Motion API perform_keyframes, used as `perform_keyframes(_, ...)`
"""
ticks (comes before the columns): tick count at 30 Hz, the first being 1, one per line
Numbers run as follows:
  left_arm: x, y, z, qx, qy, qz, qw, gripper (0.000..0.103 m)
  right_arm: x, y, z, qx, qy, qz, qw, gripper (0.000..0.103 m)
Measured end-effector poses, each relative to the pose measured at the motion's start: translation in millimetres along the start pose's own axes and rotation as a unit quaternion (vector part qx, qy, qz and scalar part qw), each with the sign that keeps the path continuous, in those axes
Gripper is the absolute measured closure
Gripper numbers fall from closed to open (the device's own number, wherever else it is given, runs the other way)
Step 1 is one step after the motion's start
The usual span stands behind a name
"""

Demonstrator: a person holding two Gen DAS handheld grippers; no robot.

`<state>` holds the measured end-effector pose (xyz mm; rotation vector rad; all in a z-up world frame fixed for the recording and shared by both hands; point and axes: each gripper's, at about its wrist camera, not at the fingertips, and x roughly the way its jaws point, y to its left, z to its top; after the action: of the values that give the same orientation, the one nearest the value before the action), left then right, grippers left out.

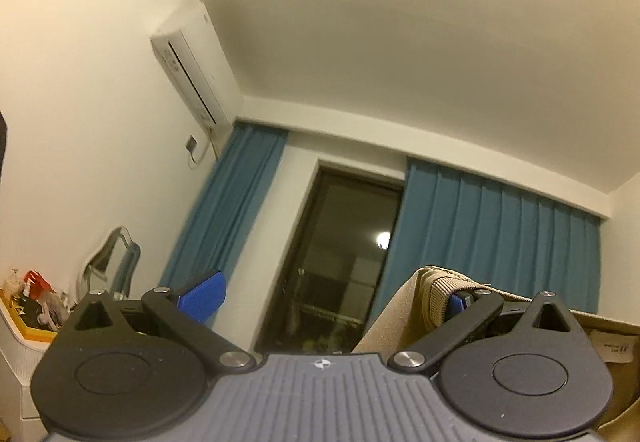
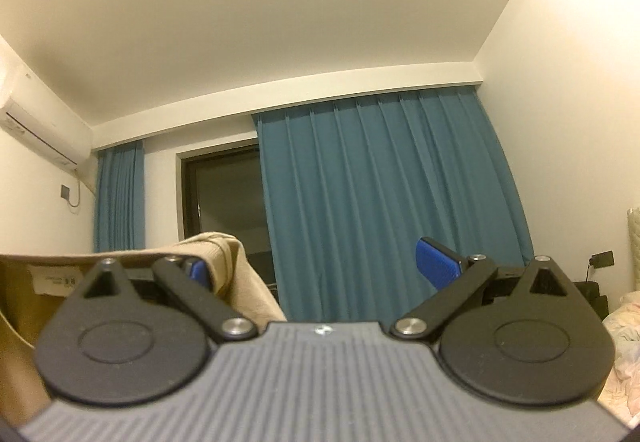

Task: Fold clothes
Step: 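Lift the T-shirt high with both grippers and shake it out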

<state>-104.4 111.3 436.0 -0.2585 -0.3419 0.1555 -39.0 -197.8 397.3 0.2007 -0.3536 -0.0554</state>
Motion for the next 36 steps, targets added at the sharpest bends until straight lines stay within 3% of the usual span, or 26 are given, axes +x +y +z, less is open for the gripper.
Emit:
perform_keyframes(3, 16, -3, -15, 0.017, 0.024, -0.001, 0.9996, 0.0, 3, -5, -15, -0.008, 0.014, -0.008, 1.0, 0.003)
perform_keyframes(7, 61, -3, -71, 0.03, 0.069, -0.001, 0.9972, 0.0, 27, -18, -59, -0.007, 0.055, -0.022, 0.998, 0.003)
perform_keyframes(12, 134, -4, -174, 0.038, 0.115, 0.01, 0.9926, 0.0, 83, -35, -141, -0.037, 0.108, -0.048, 0.992, 0.003)
perform_keyframes(17, 220, -7, -282, 0.045, 0.162, 0.03, 0.9853, 0.0, 167, -46, -229, -0.07, 0.153, -0.063, 0.984, 0.003)
perform_keyframes(21, 306, -4, -389, 0.046, 0.216, 0.052, 0.9739, 0.0, 246, -63, -323, -0.077, 0.194, -0.07, 0.976, 0.004)
perform_keyframes(26, 407, 26, -524, 0.006, 0.344, 0.081, 0.9356, 0.0, 325, -89, -442, -0.046, 0.283, -0.062, 0.956, 0.004)
perform_keyframes(30, 449, 56, -619, 0.004, 0.438, 0.095, 0.8939, 0.003, 356, -95, -536, -0.061, 0.36, -0.06, 0.929, 0.004)
perform_keyframes(34, 446, 72, -689, 0.048, 0.512, 0.082, 0.8541, 0.004, 374, -99, -599, -0.074, 0.457, -0.041, 0.885, 0.004)
perform_keyframes(36, 455, 77, -709, 0.075, 0.557, 0.054, 0.8254, 0.002, 380, -96, -619, -0.087, 0.505, -0.021, 0.858, 0.004)
